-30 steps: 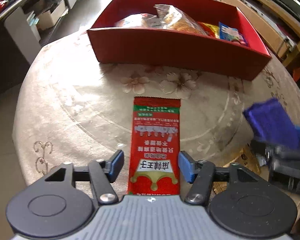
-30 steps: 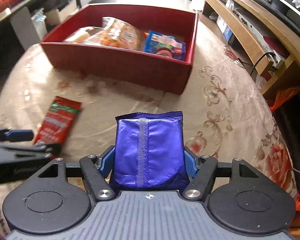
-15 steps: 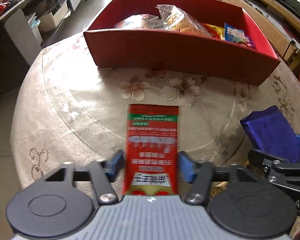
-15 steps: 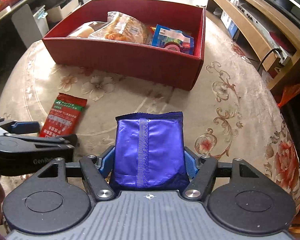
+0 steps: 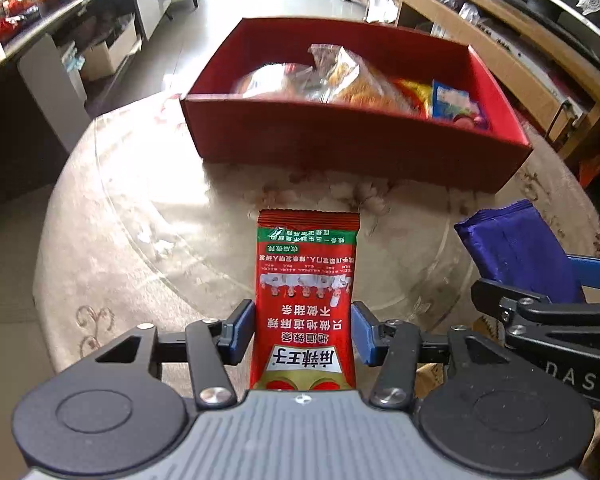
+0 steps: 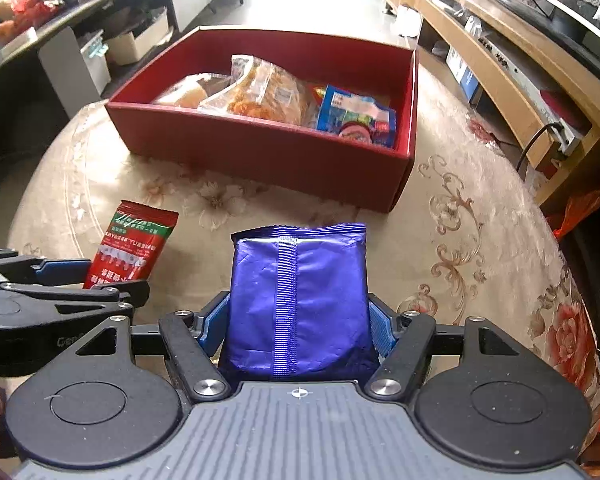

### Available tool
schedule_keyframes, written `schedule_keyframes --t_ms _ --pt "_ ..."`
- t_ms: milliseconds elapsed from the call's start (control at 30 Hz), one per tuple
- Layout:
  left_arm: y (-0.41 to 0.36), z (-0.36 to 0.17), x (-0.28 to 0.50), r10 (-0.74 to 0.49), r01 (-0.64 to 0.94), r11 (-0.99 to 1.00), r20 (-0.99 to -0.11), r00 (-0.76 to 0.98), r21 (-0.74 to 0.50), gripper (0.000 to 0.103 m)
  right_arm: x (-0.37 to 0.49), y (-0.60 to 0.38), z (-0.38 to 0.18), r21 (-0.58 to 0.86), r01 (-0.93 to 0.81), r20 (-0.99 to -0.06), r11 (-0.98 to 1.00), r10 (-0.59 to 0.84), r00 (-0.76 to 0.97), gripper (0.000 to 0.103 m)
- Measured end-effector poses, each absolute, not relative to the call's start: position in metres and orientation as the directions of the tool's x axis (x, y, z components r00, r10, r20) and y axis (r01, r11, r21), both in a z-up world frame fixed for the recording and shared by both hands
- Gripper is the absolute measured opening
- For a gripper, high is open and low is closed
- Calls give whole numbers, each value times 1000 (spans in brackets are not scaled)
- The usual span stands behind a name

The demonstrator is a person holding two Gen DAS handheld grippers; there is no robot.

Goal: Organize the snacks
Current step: 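Carry the red stick packet and purple packet in both grippers to the red box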

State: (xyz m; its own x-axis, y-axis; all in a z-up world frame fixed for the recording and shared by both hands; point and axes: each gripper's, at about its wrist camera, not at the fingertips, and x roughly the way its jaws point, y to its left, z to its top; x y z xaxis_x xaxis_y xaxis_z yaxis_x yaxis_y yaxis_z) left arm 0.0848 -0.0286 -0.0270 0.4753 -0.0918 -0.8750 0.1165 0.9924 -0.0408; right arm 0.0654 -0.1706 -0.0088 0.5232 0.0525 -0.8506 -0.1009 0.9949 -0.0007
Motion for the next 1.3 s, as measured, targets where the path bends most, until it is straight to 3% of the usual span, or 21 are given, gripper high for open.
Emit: schedule_keyframes --t_ms 1300 --pt "-26 37 119 -102 77 995 -767 634 -69 48 87 -191 45 39 -8 -695 999 32 719 75"
